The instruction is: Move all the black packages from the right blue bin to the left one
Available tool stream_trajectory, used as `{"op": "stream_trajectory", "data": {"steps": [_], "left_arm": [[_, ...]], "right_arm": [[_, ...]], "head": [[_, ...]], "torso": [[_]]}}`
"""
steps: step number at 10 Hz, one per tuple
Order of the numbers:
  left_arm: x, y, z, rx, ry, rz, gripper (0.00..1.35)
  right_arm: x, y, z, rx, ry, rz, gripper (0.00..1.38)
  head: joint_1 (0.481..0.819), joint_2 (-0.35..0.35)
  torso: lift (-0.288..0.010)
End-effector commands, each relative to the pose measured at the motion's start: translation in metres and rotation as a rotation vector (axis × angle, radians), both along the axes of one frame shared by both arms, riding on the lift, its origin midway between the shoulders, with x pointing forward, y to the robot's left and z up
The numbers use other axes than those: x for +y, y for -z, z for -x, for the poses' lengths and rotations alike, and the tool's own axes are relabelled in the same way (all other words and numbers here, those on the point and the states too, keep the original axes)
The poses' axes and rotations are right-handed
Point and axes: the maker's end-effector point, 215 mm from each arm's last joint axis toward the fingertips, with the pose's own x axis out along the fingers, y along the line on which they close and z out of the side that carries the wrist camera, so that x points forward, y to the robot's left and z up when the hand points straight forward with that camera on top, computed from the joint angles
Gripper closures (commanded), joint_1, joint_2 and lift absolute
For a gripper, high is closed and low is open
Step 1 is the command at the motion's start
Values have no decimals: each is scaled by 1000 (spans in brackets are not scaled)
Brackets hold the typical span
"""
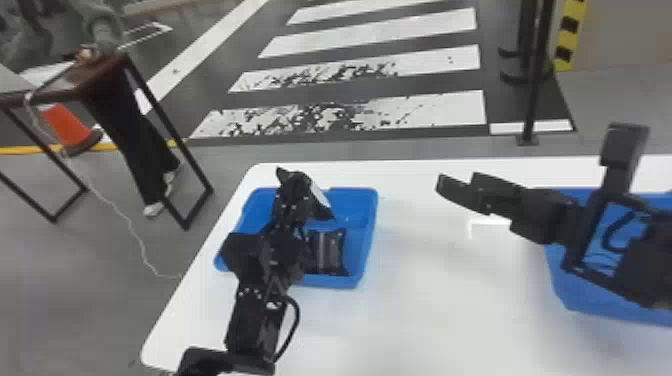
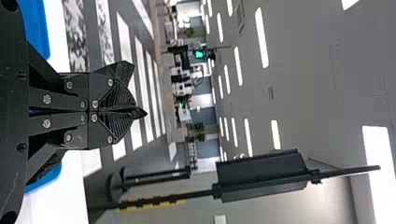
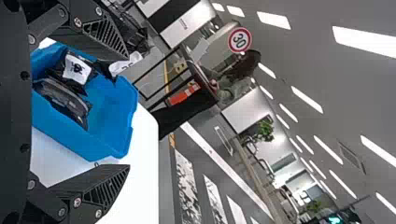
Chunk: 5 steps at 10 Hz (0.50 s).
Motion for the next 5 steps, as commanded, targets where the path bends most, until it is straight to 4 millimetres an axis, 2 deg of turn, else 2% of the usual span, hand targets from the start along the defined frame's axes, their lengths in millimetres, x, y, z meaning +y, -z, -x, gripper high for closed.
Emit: {"op": "stream_trajectory", "data": {"steps": [1, 2, 3, 4, 5], "left_arm": [[14, 16, 6, -28, -20, 61, 389], [12, 14, 12, -44, -15, 89, 35], [0, 6, 14, -76, 21, 132, 98], [-11, -11, 21, -123, 52, 151, 140], [-18, -25, 33, -144, 66, 151, 119]], "right_arm": [[-47, -6, -11, -34, 98, 8, 226], [-78, -6, -13, -59, 163, 34, 226], [-111, -6, -7, -88, 225, 64, 225], [-139, -15, 3, -149, 291, 109, 225], [-166, -21, 13, -202, 359, 148, 225]], "head": [[684, 341], [686, 334], [692, 309], [695, 268], [695, 226]], "torso": [[-140], [-140], [-140], [-140], [-140]]}}
